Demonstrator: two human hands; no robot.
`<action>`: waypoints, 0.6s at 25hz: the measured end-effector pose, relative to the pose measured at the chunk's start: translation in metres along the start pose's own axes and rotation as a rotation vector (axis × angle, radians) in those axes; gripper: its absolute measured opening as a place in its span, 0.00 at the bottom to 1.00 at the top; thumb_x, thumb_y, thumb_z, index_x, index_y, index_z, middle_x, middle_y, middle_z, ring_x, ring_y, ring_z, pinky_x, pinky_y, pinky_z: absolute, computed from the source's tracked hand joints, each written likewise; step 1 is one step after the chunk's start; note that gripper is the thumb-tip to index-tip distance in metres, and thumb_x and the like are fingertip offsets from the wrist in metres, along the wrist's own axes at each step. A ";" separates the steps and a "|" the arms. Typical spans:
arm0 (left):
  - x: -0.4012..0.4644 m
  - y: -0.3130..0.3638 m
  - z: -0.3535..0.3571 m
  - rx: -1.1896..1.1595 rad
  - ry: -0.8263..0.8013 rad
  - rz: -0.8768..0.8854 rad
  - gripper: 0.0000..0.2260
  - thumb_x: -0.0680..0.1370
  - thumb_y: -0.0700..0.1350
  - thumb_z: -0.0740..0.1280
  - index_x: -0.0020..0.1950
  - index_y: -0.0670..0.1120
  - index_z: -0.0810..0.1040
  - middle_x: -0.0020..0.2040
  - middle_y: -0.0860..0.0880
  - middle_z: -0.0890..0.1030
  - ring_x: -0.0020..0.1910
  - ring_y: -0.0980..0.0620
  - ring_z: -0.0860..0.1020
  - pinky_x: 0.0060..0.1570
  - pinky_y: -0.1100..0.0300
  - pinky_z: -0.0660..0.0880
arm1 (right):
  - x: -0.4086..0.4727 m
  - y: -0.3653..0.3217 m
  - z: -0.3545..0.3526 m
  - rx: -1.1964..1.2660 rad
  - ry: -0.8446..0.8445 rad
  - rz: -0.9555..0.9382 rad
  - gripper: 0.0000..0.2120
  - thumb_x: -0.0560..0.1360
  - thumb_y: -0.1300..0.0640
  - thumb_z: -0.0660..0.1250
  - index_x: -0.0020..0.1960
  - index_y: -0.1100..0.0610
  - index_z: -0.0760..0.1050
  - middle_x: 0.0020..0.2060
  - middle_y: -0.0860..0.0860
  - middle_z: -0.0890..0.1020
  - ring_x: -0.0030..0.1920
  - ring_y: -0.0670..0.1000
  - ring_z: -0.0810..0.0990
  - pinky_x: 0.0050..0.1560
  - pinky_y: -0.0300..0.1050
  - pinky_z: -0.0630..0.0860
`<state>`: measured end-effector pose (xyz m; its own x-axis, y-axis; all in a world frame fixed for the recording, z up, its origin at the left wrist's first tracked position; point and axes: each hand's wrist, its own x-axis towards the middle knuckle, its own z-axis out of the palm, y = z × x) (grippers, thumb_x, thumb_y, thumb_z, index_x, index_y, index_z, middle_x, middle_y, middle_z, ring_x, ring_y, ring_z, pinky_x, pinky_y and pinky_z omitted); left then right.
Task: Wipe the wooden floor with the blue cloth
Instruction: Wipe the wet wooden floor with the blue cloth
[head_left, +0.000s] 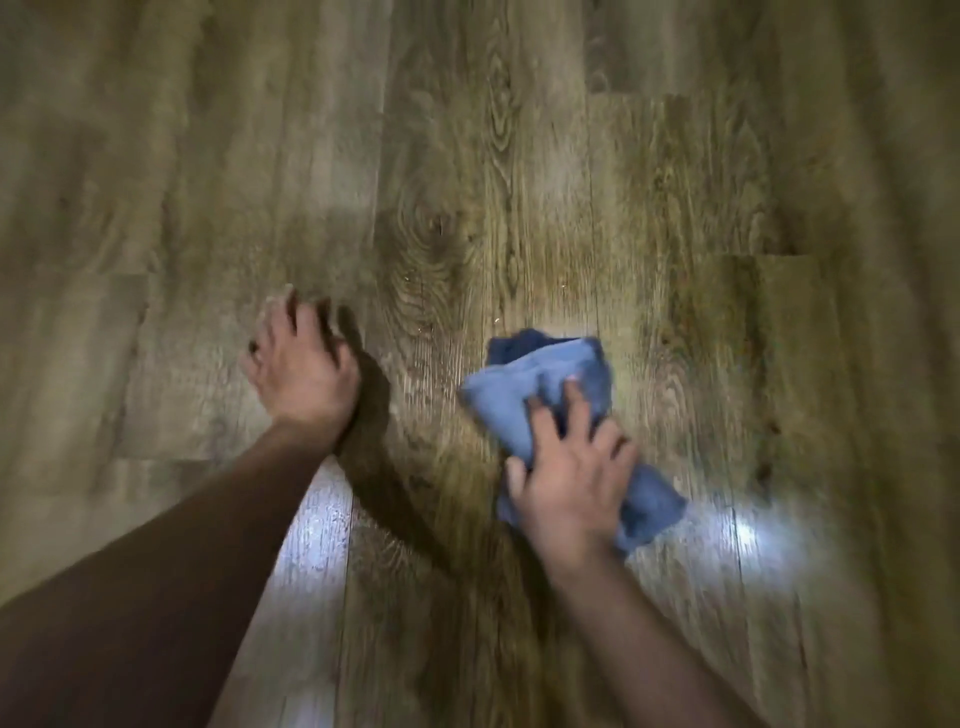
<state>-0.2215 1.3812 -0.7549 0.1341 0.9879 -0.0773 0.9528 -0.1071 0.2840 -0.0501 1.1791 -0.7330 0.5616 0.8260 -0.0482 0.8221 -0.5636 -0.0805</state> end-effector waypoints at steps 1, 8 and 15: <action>0.003 -0.006 0.004 0.034 -0.035 -0.042 0.22 0.79 0.50 0.60 0.73 0.48 0.69 0.80 0.46 0.61 0.79 0.42 0.58 0.74 0.37 0.53 | -0.025 -0.023 0.005 0.033 -0.024 -0.107 0.33 0.61 0.42 0.77 0.65 0.47 0.76 0.71 0.56 0.72 0.48 0.61 0.72 0.50 0.56 0.67; -0.010 -0.010 0.022 0.045 0.029 0.016 0.25 0.80 0.54 0.52 0.77 0.51 0.67 0.81 0.47 0.61 0.80 0.46 0.54 0.72 0.38 0.51 | -0.055 -0.033 0.013 0.019 -0.134 -0.735 0.36 0.60 0.36 0.75 0.66 0.43 0.74 0.74 0.51 0.67 0.49 0.58 0.72 0.49 0.52 0.69; -0.004 -0.010 0.022 0.143 -0.053 0.026 0.27 0.81 0.56 0.46 0.80 0.52 0.59 0.83 0.48 0.54 0.82 0.47 0.47 0.72 0.31 0.37 | 0.146 0.087 -0.005 -0.060 0.081 0.008 0.29 0.69 0.45 0.69 0.67 0.51 0.67 0.70 0.57 0.68 0.54 0.66 0.72 0.54 0.60 0.68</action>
<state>-0.2254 1.3759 -0.7784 0.1696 0.9778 -0.1233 0.9774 -0.1509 0.1477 0.1040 1.2499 -0.7423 0.5720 0.8196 0.0326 0.8202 -0.5717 -0.0203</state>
